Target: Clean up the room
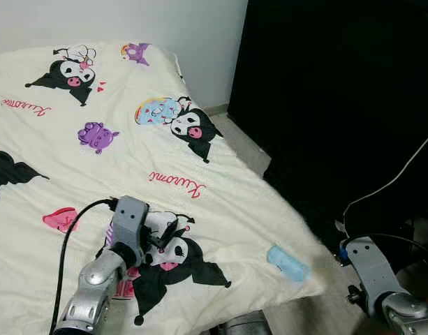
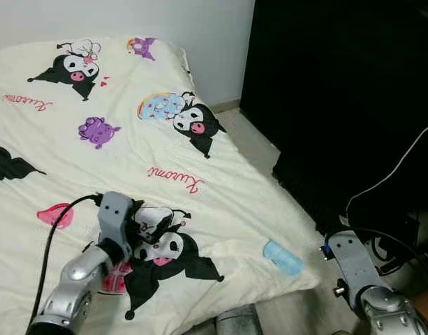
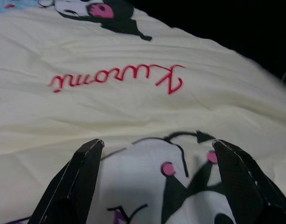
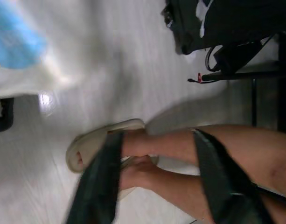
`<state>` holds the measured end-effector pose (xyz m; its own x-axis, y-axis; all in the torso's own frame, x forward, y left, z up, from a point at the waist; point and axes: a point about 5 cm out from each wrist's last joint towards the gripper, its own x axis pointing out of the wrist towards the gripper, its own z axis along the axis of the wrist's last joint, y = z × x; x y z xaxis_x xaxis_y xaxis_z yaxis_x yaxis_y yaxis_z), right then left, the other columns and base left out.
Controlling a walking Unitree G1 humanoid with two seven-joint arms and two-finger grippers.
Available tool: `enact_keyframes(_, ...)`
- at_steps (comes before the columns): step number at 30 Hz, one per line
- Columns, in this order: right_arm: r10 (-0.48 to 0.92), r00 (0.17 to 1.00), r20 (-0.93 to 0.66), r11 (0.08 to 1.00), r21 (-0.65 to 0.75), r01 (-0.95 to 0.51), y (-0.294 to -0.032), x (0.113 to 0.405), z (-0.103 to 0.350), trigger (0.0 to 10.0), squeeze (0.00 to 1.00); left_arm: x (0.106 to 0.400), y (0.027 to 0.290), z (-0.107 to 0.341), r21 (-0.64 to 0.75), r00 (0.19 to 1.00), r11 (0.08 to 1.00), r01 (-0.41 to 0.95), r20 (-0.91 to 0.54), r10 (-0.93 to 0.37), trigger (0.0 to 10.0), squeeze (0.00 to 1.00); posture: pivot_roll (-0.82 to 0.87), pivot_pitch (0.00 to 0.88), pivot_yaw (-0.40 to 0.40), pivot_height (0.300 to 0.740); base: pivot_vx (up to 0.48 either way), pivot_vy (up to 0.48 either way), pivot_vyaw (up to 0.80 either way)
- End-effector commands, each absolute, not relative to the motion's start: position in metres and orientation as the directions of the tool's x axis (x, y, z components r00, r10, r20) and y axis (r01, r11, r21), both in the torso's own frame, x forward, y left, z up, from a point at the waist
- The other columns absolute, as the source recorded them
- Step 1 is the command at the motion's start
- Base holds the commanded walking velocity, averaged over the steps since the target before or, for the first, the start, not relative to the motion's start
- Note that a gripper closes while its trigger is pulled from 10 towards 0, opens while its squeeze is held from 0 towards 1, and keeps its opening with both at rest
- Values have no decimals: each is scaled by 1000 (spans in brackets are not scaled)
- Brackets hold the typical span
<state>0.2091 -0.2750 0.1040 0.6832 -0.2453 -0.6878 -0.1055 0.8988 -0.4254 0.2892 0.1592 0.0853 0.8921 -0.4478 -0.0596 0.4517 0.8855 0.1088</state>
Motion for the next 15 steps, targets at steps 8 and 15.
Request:
enact_keyframes(8, -207, 801, -561, 910, -411, -53, -268, 229, 133, 10000, 1000, 289, 173, 77, 199, 911, 890, 410, -123, -393, 10000, 0, -255, 220, -74, 580, 0, 0, 0)
enact_keyframes(15, -106, 912, -397, 966, -260, -1, -235, 264, 142, 10000, 0, 306, 244, 104, 137, 996, 986, -92, -7, 94, 10000, 0, -208, 213, -72, 580, 0, 0, 0)
